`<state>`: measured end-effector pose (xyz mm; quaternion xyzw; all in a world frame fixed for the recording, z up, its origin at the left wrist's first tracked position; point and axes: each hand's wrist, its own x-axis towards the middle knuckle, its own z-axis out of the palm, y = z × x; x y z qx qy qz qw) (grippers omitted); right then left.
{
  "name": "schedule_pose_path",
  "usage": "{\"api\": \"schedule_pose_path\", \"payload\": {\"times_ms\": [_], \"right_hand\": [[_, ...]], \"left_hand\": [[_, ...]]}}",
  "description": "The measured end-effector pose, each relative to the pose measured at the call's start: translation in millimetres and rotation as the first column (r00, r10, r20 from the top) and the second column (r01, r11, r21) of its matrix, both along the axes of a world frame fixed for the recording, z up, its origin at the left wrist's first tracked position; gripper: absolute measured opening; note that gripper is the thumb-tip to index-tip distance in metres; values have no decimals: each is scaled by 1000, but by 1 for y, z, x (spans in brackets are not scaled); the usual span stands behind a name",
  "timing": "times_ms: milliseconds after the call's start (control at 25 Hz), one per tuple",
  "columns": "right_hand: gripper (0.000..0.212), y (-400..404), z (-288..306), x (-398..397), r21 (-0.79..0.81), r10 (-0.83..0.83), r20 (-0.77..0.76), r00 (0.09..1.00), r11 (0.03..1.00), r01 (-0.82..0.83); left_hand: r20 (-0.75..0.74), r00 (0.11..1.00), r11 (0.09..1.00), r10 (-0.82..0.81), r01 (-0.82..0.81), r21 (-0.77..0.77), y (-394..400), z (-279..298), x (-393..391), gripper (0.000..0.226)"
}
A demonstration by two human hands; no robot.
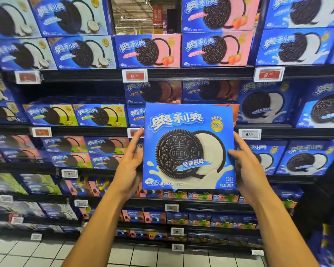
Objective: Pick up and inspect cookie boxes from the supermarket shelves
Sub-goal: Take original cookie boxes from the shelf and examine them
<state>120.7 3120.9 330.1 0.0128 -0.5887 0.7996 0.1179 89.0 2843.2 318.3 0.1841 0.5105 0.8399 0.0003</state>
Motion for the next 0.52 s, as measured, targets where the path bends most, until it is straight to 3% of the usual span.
{"api": "schedule_pose_path", "payload": {"times_ms": [160, 360, 520], "right_hand": [[42, -4, 0, 0, -22, -47, -44, 998, 999, 46], [37, -6, -6, -3, -6, -37, -79, 996, 999, 37], [41, -12, 1, -11, 340, -131, 12, 991, 933, 120]], "left_hand": [[49, 998, 999, -29, 27, 43, 2, 4, 6, 83], [145, 970, 970, -197, 171, 175, 14, 1, 16, 45], [179, 972, 978, -152, 122, 166, 31, 7, 22, 43]]}}
